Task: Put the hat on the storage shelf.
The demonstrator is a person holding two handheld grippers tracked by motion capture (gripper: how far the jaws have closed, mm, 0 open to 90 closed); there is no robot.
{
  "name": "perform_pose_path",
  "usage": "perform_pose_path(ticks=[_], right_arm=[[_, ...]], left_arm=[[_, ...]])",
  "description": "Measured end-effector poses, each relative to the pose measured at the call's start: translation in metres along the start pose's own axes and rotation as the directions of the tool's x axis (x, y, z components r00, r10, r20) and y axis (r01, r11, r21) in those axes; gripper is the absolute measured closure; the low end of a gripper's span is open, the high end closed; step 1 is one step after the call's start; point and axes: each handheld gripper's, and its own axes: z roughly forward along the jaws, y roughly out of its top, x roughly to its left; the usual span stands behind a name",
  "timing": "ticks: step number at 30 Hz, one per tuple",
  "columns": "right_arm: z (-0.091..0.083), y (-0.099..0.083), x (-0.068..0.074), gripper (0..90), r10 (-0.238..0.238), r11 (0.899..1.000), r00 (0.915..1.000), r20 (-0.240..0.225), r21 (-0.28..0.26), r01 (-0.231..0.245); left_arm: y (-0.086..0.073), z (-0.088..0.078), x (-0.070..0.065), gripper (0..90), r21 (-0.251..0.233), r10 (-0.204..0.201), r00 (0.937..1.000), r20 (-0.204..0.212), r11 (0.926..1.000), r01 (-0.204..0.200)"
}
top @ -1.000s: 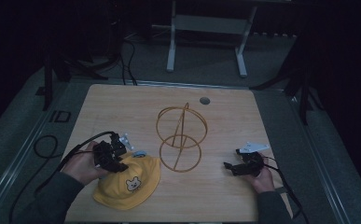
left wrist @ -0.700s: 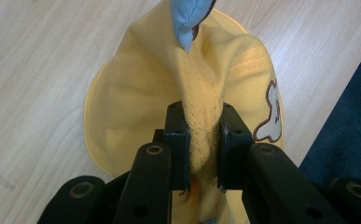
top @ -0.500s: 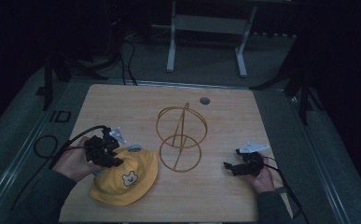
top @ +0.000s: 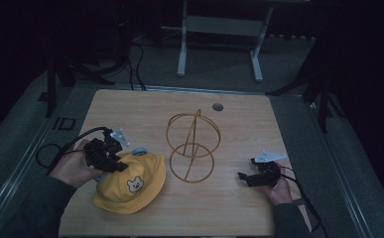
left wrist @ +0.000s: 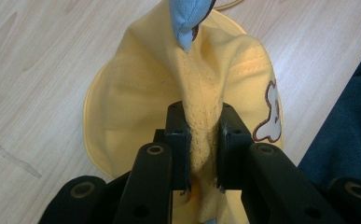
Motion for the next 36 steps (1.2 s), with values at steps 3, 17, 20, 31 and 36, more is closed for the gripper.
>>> perform_pose_path(ticks=[3, 17, 20, 31, 36], right_arm=[[0.0, 0.0, 0.0, 15.3, 0.0, 1.0, 1.0, 0.0, 0.0, 0.0], [0.0, 0.0, 0.0, 15.3, -0.001, 1.0, 1.0, 0.0, 0.0, 0.001], [0.0, 0.0, 0.0, 15.3, 0.0, 1.0, 1.0, 0.0, 0.0, 0.0], [0.0, 0.0, 0.0, 15.3, -0.001, 1.0, 1.0, 0.0, 0.0, 0.001], [0.0, 0.0, 0.0, 15.3, 0.0, 1.0, 1.0, 0.0, 0.0, 0.0]], left_arm=[[0.0, -0.004, 0.002, 77.7, -0.007, -0.003, 1.0, 0.001, 1.0, 0.003], [-0.004, -0.015, 0.01, 77.7, -0.032, -0.018, 0.9998, 0.004, 0.9993, 0.018], [-0.004, -0.017, 0.012, 77.7, -0.032, -0.016, 0.9999, 0.004, 0.9994, 0.016], [-0.006, -0.023, 0.016, 77.7, -0.042, -0.022, 0.9997, 0.003, 0.9989, 0.022], [-0.007, -0.027, 0.017, 77.7, -0.052, -0.028, 0.9996, -0.001, 0.9982, 0.028]])
